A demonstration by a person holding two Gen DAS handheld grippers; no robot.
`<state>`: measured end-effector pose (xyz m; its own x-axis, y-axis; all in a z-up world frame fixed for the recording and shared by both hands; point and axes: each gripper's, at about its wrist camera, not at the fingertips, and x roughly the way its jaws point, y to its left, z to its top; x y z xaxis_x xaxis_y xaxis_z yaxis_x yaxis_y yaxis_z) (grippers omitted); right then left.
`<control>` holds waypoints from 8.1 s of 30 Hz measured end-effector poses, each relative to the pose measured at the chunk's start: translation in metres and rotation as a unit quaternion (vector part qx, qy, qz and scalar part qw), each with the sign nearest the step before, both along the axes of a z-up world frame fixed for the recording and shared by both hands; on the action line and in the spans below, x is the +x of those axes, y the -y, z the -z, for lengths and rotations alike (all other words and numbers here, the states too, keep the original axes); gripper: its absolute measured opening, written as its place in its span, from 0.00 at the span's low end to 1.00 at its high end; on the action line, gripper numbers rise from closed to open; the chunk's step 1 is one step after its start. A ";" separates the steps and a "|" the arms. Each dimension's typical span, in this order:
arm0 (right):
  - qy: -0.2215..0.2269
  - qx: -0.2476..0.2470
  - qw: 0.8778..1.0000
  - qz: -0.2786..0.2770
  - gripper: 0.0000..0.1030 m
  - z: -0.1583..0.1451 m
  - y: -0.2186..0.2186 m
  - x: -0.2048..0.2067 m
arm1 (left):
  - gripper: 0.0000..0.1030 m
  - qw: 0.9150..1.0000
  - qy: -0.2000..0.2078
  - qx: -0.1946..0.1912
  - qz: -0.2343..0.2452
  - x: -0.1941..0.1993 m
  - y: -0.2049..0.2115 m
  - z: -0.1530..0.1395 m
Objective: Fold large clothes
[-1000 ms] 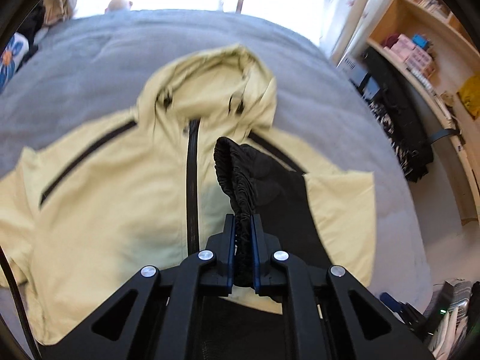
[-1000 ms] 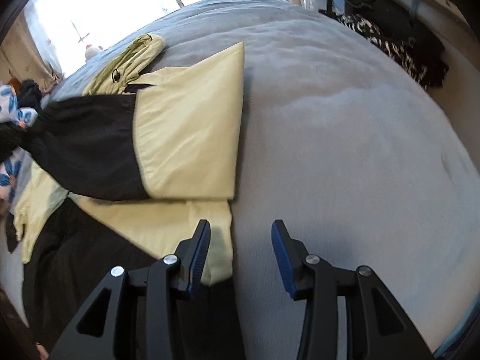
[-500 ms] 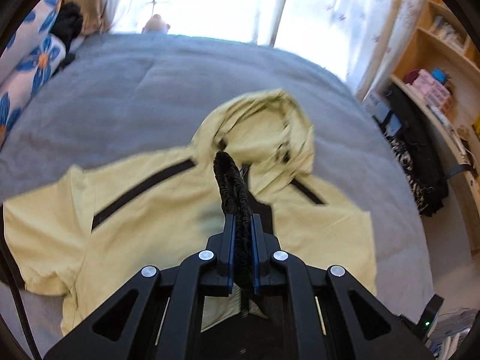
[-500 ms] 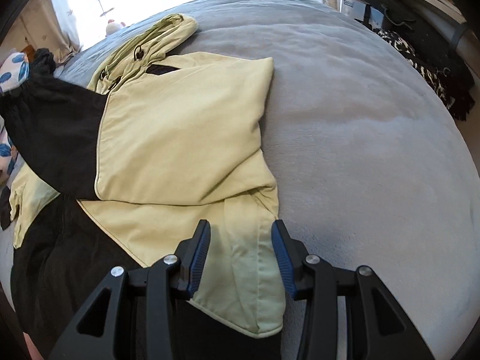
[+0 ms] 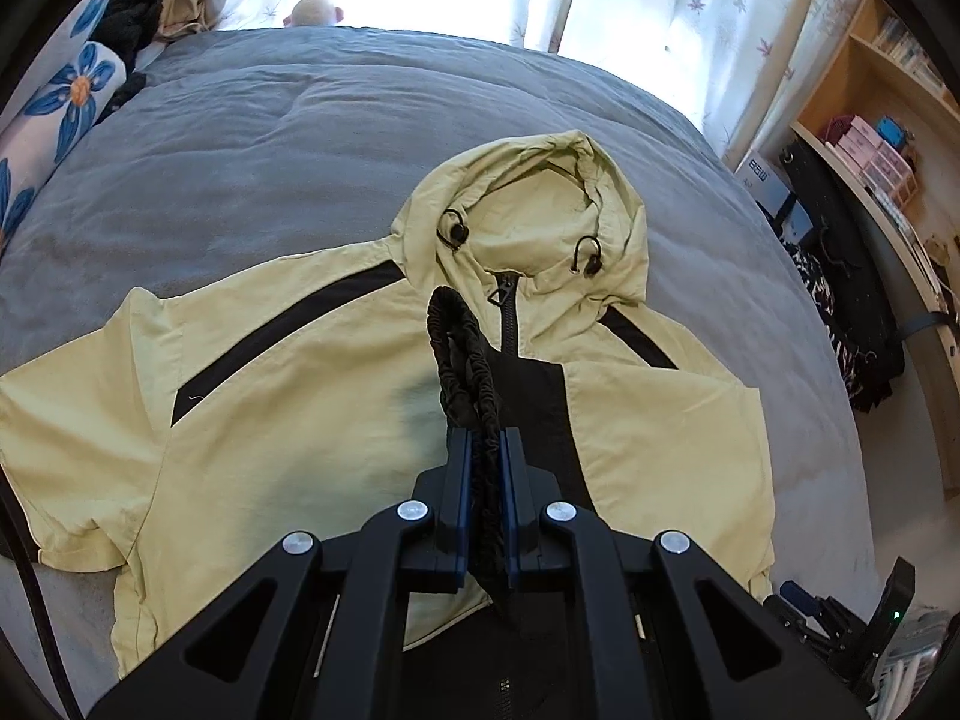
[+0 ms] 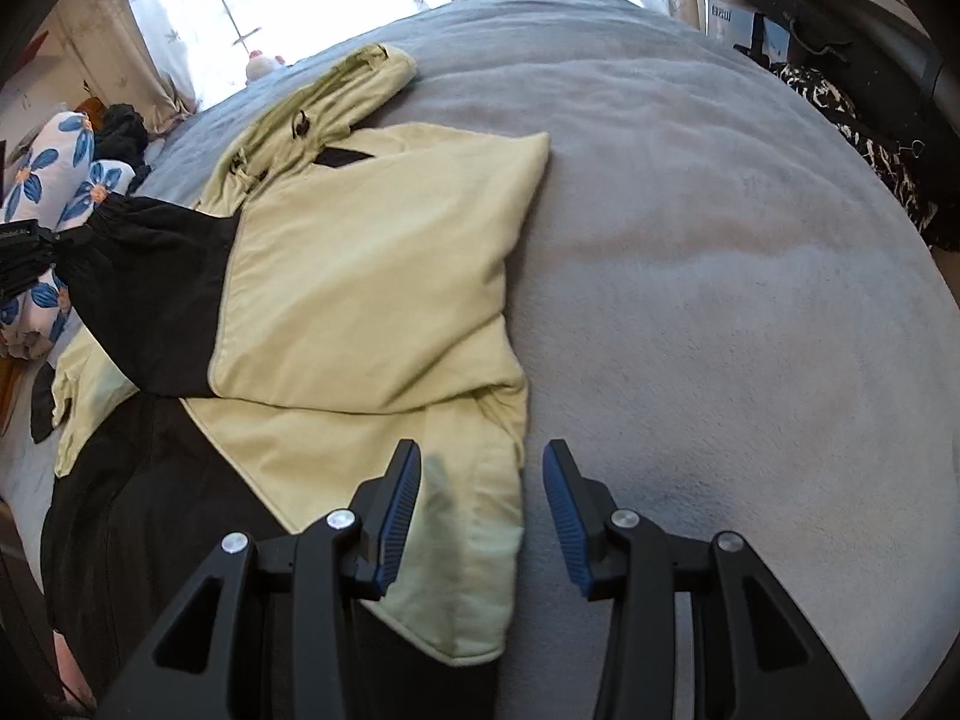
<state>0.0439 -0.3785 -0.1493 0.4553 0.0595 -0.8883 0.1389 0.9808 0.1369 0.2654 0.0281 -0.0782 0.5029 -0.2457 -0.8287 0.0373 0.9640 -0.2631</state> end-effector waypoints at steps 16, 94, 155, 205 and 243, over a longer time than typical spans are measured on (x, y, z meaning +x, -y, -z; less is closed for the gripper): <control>-0.012 -0.109 0.994 0.031 0.11 0.016 -0.015 0.040 | 0.06 1.000 0.019 -0.011 -0.020 -0.001 -0.019 -0.003; -0.048 -0.062 0.996 0.047 0.00 0.020 -0.029 0.080 | 0.46 0.998 -0.054 0.028 0.006 0.006 -0.008 0.102; 0.029 -0.028 0.989 -0.144 0.10 -0.074 -0.388 0.044 | 0.57 0.976 -0.014 -0.020 -0.216 -0.181 -0.423 0.055; -0.010 0.026 0.999 -0.031 0.10 -0.035 -0.250 0.040 | 0.23 0.986 0.054 0.125 0.092 -0.096 -0.059 0.047; 0.021 -0.032 0.947 -0.319 0.36 -0.031 -0.433 0.088 | 0.71 0.988 -0.028 0.096 -0.120 -0.185 -0.258 0.063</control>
